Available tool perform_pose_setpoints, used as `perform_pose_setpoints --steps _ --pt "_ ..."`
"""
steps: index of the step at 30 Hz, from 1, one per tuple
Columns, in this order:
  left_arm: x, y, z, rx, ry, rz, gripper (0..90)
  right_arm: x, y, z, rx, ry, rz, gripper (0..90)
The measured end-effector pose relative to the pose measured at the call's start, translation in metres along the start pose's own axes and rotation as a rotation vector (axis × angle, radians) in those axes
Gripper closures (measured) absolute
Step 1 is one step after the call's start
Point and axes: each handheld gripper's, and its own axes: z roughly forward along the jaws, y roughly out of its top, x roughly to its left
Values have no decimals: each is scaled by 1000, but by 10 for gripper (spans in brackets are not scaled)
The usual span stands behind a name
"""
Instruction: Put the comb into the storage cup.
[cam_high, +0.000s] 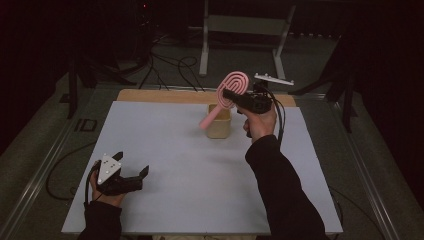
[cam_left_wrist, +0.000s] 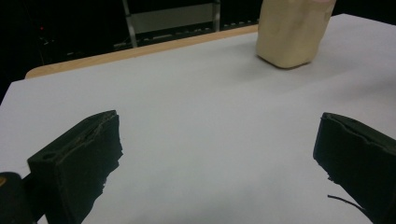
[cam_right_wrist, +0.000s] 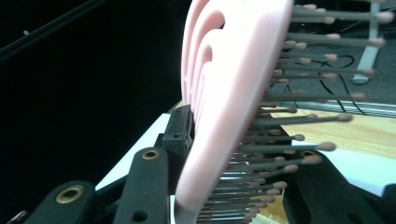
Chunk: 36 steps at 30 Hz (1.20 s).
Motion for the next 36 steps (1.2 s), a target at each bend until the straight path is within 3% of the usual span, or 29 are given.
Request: perform_pose_setpoints --steps 36 --pt "0 0 0 1 -2 1 16 -10 28 -2 -32 -85 -11 636"
